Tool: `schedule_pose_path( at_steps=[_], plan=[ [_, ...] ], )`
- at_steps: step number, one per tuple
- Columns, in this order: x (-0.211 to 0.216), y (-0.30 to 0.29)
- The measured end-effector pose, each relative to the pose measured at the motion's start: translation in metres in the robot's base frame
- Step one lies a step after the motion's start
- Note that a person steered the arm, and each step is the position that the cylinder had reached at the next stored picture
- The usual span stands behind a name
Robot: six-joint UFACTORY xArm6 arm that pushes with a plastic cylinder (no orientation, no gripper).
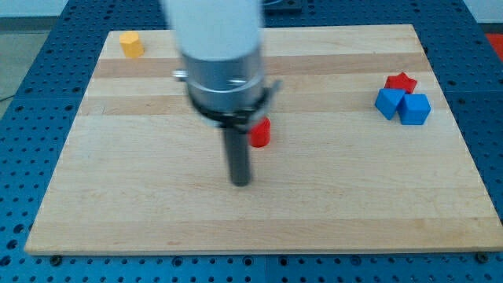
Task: Move the red circle to the top right of the green circle
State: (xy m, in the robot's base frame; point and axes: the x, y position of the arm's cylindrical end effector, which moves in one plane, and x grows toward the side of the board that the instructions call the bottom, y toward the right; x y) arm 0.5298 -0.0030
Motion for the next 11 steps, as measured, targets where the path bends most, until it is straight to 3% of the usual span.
schedule_pose_path(
  at_steps=[1,2,3,4,5,6,7,8,9,10,11],
  plan=[
    [-0.007,0.06],
    [-0.019,0.041],
    [-0.004,0.012],
    [-0.01,-0.058],
    [-0.041,-0.068],
    [-0.075,-0.054],
    [-0.094,0.002],
    [-0.09,0.013],
    [-0.057,-0.003],
    [-0.048,0.026],
    [-0.075,0.06]
  ],
)
